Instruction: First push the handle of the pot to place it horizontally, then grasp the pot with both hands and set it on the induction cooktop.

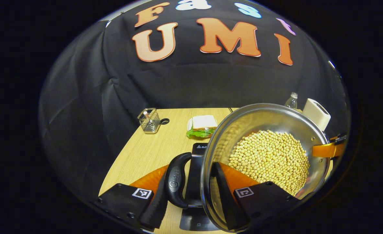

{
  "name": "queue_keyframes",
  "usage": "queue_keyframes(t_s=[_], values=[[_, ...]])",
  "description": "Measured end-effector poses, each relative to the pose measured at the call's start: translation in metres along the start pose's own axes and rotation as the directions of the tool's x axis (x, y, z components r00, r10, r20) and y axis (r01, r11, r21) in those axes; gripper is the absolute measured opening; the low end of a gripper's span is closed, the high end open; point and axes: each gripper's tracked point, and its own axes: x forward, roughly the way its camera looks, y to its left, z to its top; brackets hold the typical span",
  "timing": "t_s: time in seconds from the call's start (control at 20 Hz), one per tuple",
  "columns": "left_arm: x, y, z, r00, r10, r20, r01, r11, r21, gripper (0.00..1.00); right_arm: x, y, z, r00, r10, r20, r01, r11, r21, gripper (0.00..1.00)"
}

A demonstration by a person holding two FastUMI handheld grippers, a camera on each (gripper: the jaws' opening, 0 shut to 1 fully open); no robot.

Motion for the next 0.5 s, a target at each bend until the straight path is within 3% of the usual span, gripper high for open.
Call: queue_keyframes(t_s=[0.25, 0.5], values=[[-0.011, 0.020, 0.004, 1.000, 0.030, -0.006, -0.030, 0.999, -0.034, 0.78, -0.003, -0.003, 0.006, 1.000, 0.008, 0.022, -0.007, 0.999, -0.045, 0.54], [-0.016, 0.011, 0.006, 0.998, 0.058, -0.033, -0.059, 0.998, -0.032, 0.78, 0.000, -0.008, 0.007, 0.999, 0.030, -0.018, -0.031, 0.998, -0.052, 0.55]])
